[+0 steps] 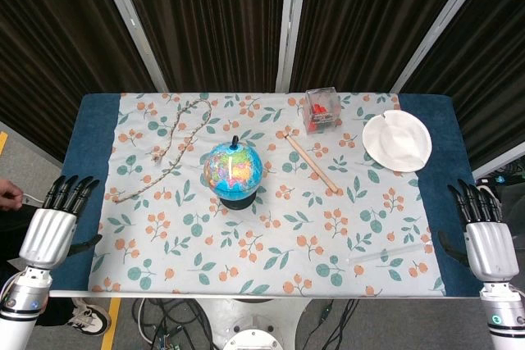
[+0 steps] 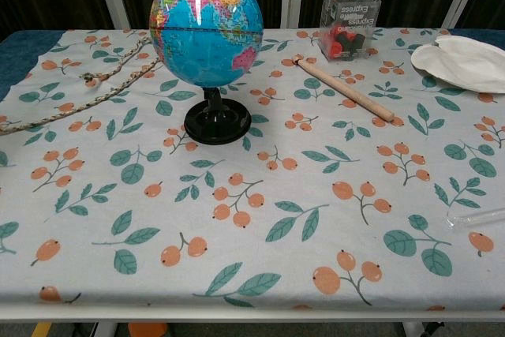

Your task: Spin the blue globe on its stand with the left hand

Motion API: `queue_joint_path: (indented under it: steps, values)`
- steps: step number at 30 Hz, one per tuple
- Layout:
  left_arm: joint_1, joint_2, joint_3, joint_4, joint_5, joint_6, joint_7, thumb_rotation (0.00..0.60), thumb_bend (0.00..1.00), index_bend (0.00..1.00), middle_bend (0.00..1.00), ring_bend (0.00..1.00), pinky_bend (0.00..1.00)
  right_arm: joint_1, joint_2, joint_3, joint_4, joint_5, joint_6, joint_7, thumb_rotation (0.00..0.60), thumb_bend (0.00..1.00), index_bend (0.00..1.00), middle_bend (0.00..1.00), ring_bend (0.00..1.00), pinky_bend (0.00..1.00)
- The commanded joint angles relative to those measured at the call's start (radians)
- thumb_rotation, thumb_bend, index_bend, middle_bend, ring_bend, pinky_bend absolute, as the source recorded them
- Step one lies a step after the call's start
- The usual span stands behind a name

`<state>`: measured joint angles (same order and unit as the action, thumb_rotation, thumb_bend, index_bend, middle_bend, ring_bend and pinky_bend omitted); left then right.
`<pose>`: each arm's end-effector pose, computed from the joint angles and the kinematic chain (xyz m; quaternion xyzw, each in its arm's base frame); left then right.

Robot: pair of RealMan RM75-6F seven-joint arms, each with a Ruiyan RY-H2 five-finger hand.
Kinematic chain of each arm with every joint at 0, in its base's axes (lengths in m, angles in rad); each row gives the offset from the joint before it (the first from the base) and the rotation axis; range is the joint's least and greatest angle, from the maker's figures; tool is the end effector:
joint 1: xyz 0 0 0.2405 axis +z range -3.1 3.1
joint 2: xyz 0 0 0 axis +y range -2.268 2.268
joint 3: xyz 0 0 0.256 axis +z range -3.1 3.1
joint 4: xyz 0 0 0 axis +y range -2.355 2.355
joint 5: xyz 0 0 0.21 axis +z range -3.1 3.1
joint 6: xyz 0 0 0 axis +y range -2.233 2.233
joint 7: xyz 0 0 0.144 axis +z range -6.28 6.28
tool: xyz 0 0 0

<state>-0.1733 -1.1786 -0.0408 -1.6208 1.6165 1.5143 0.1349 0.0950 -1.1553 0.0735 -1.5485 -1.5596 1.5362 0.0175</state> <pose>-0.2705 0.2020 0.1362 -0.6497 -0.3055 -0.4226 0.5531 -0.3058 -0.1892 0.1600 0.5991 -0.3475 0.4223 0.5848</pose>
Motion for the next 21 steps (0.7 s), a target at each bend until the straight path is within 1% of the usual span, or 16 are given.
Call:
queue_joint_path:
  steps: [1, 11, 14, 18, 21]
  values:
    - [0.000, 0.002, -0.001, -0.002, -0.002, 0.000, 0.003, 0.600, 0.09, 0.08, 0.07, 0.02, 0.02, -0.001, -0.002, -0.002, 0.004, 0.003, -0.002, 0.004, 0.600, 0.26, 0.00, 0.00, 0.00, 0.00]
    - [-0.013, 0.009, -0.008, -0.021, -0.002, -0.015, 0.012, 0.600, 0.09, 0.08, 0.07, 0.02, 0.02, -0.001, 0.001, 0.002, -0.005, 0.016, -0.010, -0.003, 0.600, 0.26, 0.00, 0.00, 0.00, 0.00]
    - [-0.019, 0.013, -0.008, -0.037, 0.004, -0.021, 0.018, 0.600, 0.09, 0.08, 0.07, 0.02, 0.02, -0.003, 0.000, -0.005, -0.006, 0.006, -0.008, -0.003, 0.600, 0.26, 0.00, 0.00, 0.00, 0.00]
    - [-0.037, 0.016, -0.007, -0.067, 0.046, -0.023, 0.037, 0.600, 0.09, 0.08, 0.07, 0.02, 0.02, -0.010, 0.007, -0.008, 0.009, 0.005, -0.001, 0.009, 0.600, 0.26, 0.00, 0.00, 0.00, 0.00]
    - [-0.072, 0.016, -0.020, -0.094, 0.078, -0.047, 0.064, 0.600, 0.09, 0.08, 0.07, 0.02, 0.02, -0.011, 0.007, -0.004, 0.024, 0.022, -0.010, 0.028, 0.600, 0.26, 0.00, 0.00, 0.00, 0.00]
